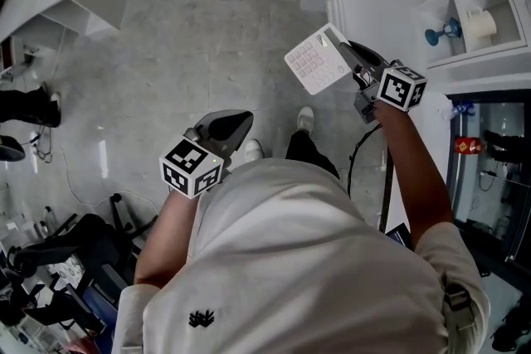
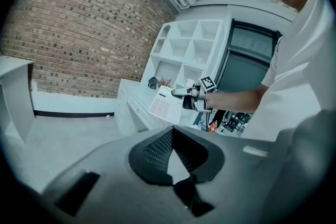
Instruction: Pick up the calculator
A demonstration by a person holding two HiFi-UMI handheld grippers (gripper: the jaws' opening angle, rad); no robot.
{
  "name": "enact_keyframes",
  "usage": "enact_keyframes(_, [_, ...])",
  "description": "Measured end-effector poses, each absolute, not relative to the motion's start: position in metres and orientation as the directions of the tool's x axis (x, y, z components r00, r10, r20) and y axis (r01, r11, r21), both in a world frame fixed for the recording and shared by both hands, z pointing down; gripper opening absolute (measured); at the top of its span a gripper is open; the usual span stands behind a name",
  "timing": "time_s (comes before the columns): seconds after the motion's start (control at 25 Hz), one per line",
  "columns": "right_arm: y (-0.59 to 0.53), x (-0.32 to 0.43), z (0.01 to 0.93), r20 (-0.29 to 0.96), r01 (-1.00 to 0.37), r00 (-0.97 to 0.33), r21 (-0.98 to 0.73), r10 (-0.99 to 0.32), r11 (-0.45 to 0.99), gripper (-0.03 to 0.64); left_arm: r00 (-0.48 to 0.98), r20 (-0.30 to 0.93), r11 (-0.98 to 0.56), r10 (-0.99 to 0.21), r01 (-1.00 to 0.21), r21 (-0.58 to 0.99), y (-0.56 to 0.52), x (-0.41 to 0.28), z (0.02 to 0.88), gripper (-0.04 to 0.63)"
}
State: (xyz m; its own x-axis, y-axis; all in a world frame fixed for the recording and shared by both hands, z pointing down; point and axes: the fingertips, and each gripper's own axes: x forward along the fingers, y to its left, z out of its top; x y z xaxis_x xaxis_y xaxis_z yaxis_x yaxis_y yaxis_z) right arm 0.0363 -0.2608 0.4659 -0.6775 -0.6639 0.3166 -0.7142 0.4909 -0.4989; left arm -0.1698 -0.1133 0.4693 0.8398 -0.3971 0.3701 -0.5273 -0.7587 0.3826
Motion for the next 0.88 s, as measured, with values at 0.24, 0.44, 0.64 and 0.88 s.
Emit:
enact_keyframes(0.24, [-0.262, 0.031, 0.461, 0.314, -0.707, -0.685, -0.504, -0.658, 0.496, 0.057, 0.842, 0.373, -0.756, -0.389, -0.523, 0.393, -0.119, -0.17, 0.473, 0.006])
enact_keyframes(0.44, [-0.246, 0.025, 0.458, 0.308, -0.702, -0.69, -0.504, -0.655, 0.503, 0.057, 0.845, 0.377, -0.76, -0.38, -0.517, 0.393, -0.105, -0.171, 0.477, 0.006])
enact_keyframes(0.64, [-0.244, 0.024, 0.454, 0.305, -0.698, -0.695, -0.506, -0.651, 0.508, 0.057, 0.843, 0.375, -0.758, -0.385, -0.521, 0.393, -0.105, -0.171, 0.476, 0.006])
enact_keyframes(0.88, [-0.241, 0.023, 0.45, 0.298, -0.692, -0.699, -0.51, -0.65, 0.51, 0.057, 0.843, 0.378, -0.757, -0.383, -0.521, 0.395, -0.104, -0.172, 0.477, 0.006])
